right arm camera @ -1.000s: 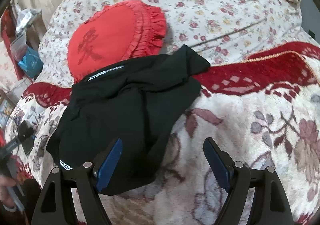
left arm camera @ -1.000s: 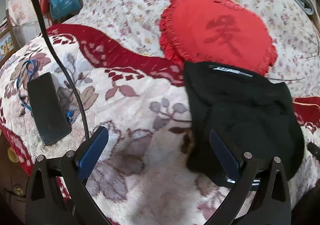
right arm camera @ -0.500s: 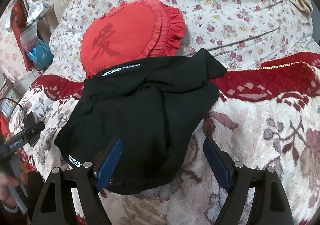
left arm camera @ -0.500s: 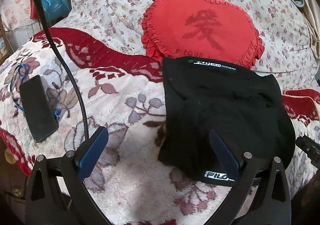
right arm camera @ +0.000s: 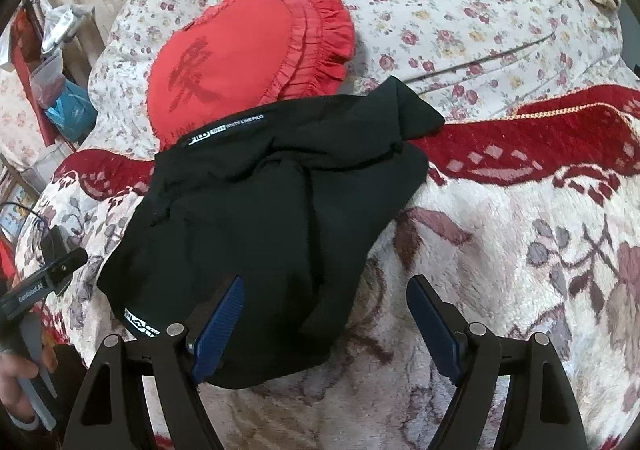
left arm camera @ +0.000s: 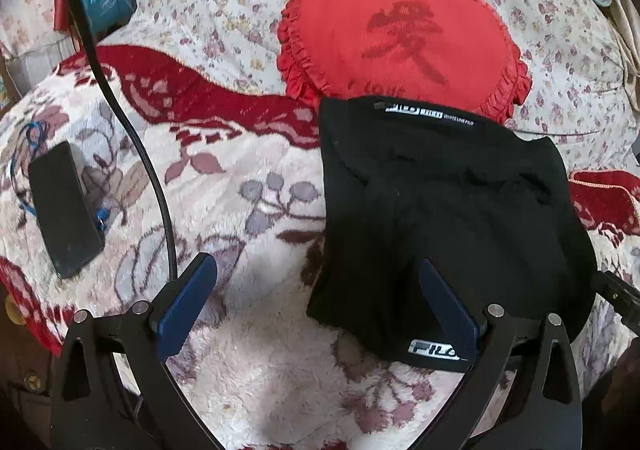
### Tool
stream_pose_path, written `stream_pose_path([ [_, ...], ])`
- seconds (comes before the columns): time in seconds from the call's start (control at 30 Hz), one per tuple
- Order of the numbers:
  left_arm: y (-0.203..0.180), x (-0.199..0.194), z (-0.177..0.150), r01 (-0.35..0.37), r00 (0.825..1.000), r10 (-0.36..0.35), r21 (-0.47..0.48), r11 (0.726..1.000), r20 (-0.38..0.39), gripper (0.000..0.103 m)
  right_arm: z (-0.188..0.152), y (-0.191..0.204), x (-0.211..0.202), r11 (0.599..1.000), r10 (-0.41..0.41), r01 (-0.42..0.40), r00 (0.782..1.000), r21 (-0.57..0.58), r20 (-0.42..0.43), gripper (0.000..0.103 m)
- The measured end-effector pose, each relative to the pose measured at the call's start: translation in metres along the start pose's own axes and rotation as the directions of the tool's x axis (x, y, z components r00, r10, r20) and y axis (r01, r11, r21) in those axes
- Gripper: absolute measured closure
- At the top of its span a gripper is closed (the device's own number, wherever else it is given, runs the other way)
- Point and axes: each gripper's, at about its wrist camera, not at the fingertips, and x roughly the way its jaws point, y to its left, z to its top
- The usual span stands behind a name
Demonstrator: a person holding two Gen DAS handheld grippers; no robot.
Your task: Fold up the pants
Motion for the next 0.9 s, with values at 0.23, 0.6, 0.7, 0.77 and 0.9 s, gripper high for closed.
stream_pose_path([
  [0.23, 0.011, 0.013, -0.009, -0.012, 0.999, 0.01, -0.047, 0.999, -0.046, 0.001, -0.001, -0.01, 0.01, 1.0, -0.003, 0.004, 1.0, 0.024, -0.025, 0.022],
  [0.6, -0.003, 0.007, -0.005, 0.008, 1.0, -0.009, -0.02, 1.0, -0.027, 0.001, 0.003, -0.004, 0.009, 1.0, -0.009, 0.009, 0.999, -0.001, -0.034, 0.022],
  [0.7, -0.004, 0.005, -0.005, 0.016, 1.0, -0.016, -0.02, 1.0, -0.025, 0.001, 0.003, -0.003, 0.008, 1.0, -0.009, 0.009, 0.999, -0.004, -0.035, 0.022],
  [0.77, -0.005, 0.004, -0.004, 0.024, 0.999, -0.024, -0.019, 1.0, -0.023, 0.001, 0.003, -0.003, 0.008, 1.0, -0.008, 0.008, 0.999, -0.004, -0.035, 0.022],
  [0.9, -0.002, 0.005, -0.008, 0.064, 0.997, -0.066, -0.046, 0.997, -0.027, 0.001, 0.003, -0.003, 0.009, 1.0, -0.008, 0.007, 0.999, -0.003, -0.041, 0.022],
])
